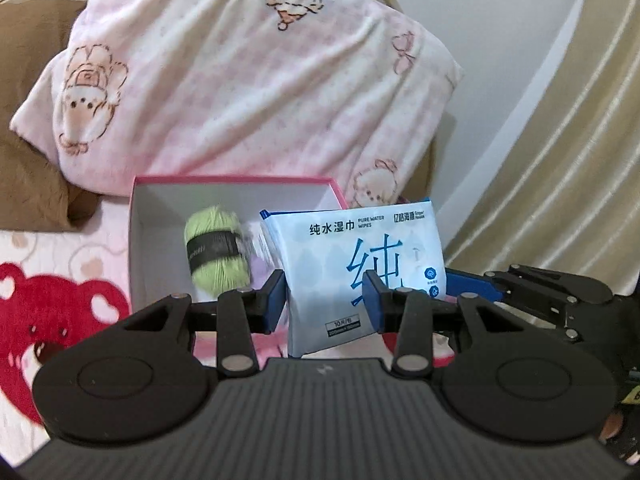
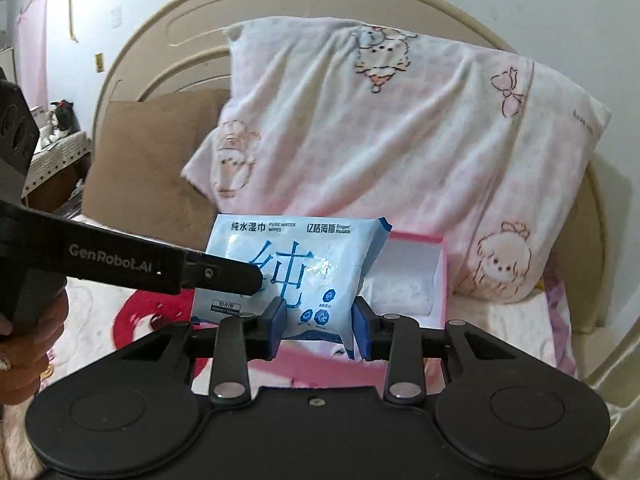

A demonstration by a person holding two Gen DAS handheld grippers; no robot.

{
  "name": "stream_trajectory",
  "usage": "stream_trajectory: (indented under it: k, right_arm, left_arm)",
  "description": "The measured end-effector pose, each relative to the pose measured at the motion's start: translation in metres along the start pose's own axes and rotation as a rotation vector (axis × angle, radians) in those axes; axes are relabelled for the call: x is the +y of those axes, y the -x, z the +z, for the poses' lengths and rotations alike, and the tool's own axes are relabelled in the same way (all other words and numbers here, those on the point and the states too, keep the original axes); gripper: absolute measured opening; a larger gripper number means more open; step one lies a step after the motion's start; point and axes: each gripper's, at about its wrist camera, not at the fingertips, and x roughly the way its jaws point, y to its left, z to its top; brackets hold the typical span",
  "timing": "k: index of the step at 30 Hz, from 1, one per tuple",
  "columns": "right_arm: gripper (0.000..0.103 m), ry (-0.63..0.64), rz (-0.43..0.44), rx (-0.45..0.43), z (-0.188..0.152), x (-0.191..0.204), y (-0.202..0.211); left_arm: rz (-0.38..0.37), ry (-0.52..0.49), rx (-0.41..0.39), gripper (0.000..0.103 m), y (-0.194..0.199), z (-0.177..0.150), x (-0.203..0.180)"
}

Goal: Organize objects
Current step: 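Lift the wet-wipes pack with the left gripper and lower it into the box, then open the left gripper to release the wipes and withdraw it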

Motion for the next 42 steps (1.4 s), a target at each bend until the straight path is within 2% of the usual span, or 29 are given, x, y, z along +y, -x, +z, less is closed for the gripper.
stream_trajectory:
  k: [4,7,13,16,22,29,32,35,37,42]
  right_arm:
    - [0.039,0.005,-0.037,0.057,0.017,-0.02,-0.035]
    - [0.038,0.04,-0.071,0.106,0.021,-0.034,-0.068]
    - [0.038,0.081,-0.075,0.182,0.011,-0.06,-0.131]
    - [0.038,0.072,-0.063,0.213,0.005,-0.07,-0.153]
    - [0.038,0.065,-0.069,0.254,-0.005,-0.074,-0.17]
    - [0.038,0.188,-0.177,0.279,-0.011,-0.061,-0.183]
    - [0.042,0.182,-0.216,0.26,-0.011,-0.065,-0.185]
    - [0.044,0.154,-0.209,0.229,-0.011,-0.069,-0.178]
    - [0.044,0.134,-0.192,0.215,-0.013,-0.07,-0.171]
    - [0.044,0.05,-0.125,0.186,-0.018,-0.073,-0.151]
  left_arm:
    - [-0.001,0.036,0.047,0.039,-0.046,0.02,0.01]
    - [-0.009,0.097,0.098,0.039,-0.088,0.022,0.023]
    - [0.006,0.189,0.141,0.039,-0.15,0.014,0.051]
    - [0.019,0.195,0.178,0.039,-0.169,0.012,0.057]
    - [0.032,0.124,0.209,0.04,-0.189,0.008,0.057]
    - [0.076,0.064,0.214,0.041,-0.206,0.011,0.046]
    - [0.131,0.042,0.174,0.041,-0.21,0.015,0.04]
    - [0.13,0.032,0.142,0.048,-0.203,0.018,0.035]
    - [0.116,0.046,0.155,0.049,-0.197,0.019,0.034]
    - [0.142,0.044,0.188,0.054,-0.173,0.015,0.031]
